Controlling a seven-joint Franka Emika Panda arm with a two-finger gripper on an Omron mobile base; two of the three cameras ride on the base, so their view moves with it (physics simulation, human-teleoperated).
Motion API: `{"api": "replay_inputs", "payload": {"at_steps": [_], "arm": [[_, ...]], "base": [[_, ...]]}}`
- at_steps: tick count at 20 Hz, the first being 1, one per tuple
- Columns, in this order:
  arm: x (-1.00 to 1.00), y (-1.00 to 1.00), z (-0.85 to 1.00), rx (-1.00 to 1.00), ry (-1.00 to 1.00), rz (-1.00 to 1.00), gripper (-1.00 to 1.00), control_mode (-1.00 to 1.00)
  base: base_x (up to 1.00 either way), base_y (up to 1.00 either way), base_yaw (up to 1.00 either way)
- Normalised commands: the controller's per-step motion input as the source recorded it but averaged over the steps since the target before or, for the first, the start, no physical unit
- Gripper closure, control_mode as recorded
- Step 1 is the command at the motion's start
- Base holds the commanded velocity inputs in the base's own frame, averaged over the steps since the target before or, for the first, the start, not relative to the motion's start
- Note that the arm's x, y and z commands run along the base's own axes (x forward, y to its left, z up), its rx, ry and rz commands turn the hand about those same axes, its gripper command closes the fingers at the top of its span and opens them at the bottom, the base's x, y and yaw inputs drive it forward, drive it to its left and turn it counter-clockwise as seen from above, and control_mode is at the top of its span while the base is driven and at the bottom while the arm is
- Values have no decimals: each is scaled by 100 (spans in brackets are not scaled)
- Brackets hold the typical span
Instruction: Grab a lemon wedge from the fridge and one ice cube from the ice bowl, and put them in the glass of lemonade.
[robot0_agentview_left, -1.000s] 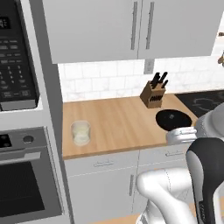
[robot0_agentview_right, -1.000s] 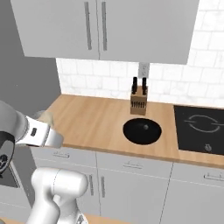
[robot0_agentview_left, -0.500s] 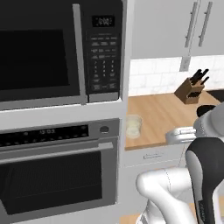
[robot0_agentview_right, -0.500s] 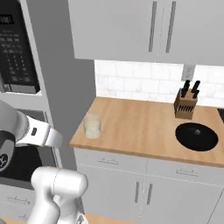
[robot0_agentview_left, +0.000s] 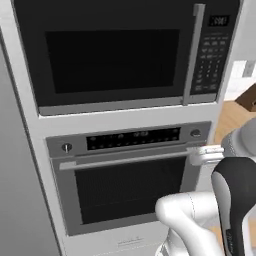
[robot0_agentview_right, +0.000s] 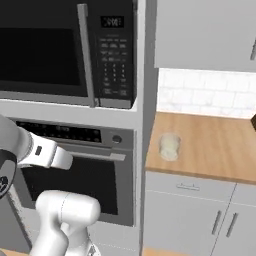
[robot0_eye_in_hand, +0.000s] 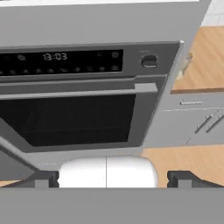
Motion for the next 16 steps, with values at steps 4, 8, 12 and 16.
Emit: {"api": "replay_inputs", "payload": {"at_steps": [4,8,12,16], "arm": [[0,0,0,0,0,0,-100,100],[0,0,0,0,0,0,-100,100],[0,0,0,0,0,0,-100,100],[0,0,0,0,0,0,-100,100]], "base": [[0,100,0],[-9,100,0],[-25,100,0],[-43,97,0]]}}
